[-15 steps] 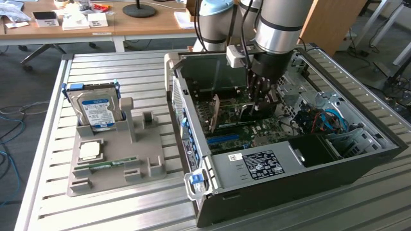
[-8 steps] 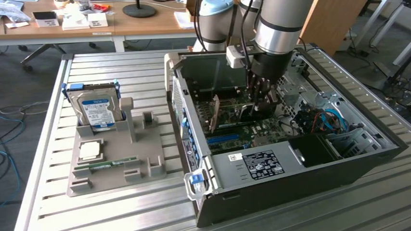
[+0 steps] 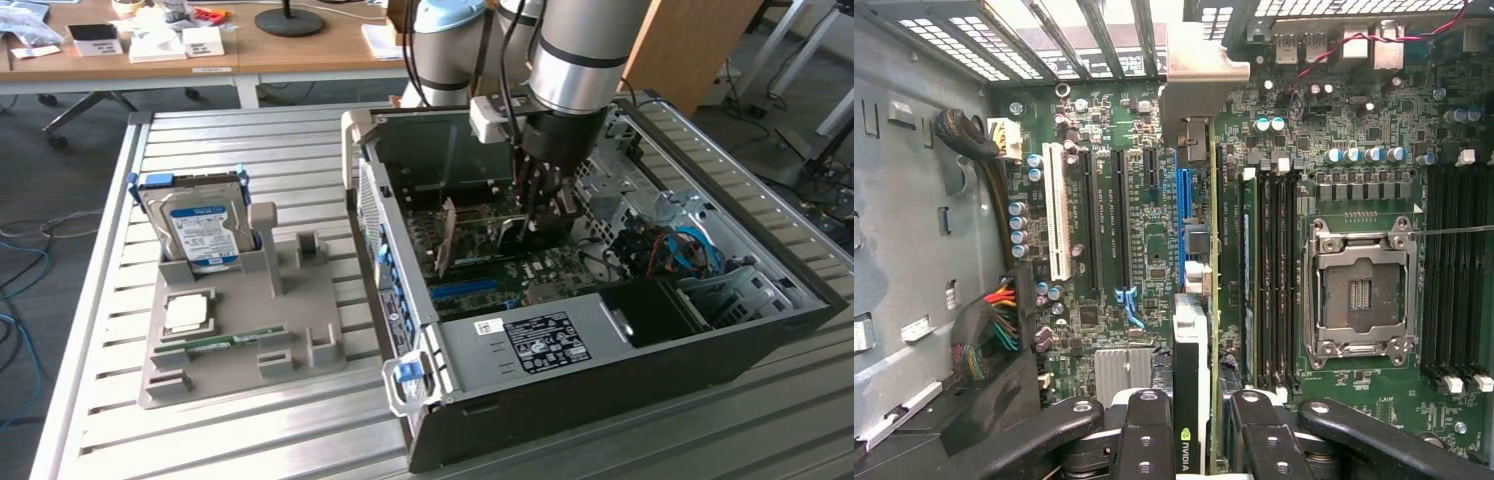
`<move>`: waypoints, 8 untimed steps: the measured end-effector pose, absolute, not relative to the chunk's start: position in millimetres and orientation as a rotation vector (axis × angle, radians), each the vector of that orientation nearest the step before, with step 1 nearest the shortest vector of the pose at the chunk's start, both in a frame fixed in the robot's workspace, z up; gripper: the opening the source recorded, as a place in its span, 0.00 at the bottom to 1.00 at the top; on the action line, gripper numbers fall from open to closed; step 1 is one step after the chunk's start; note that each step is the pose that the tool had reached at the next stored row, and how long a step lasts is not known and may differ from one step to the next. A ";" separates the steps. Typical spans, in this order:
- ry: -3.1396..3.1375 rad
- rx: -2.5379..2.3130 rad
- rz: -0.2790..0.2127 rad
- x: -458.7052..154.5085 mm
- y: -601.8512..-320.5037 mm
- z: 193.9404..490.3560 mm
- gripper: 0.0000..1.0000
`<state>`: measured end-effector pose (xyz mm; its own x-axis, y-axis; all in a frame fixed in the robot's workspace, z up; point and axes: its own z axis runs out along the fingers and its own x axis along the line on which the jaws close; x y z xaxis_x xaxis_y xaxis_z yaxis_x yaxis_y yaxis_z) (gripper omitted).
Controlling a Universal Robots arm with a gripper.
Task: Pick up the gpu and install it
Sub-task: 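Insert the gpu into the slot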
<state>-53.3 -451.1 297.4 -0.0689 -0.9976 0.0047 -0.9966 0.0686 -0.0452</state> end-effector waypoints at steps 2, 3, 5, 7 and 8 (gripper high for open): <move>2.276 -2.125 -0.056 -53.3 -451.1 297.4 0.27; 2.276 -2.125 -0.056 -53.3 -451.1 297.4 0.27; 2.276 -2.125 -0.056 -53.3 -451.1 297.4 0.27; 2.276 -2.124 -0.057 -54.4 -451.1 297.2 0.27; 2.275 -2.124 -0.058 -55.4 -451.1 297.2 0.27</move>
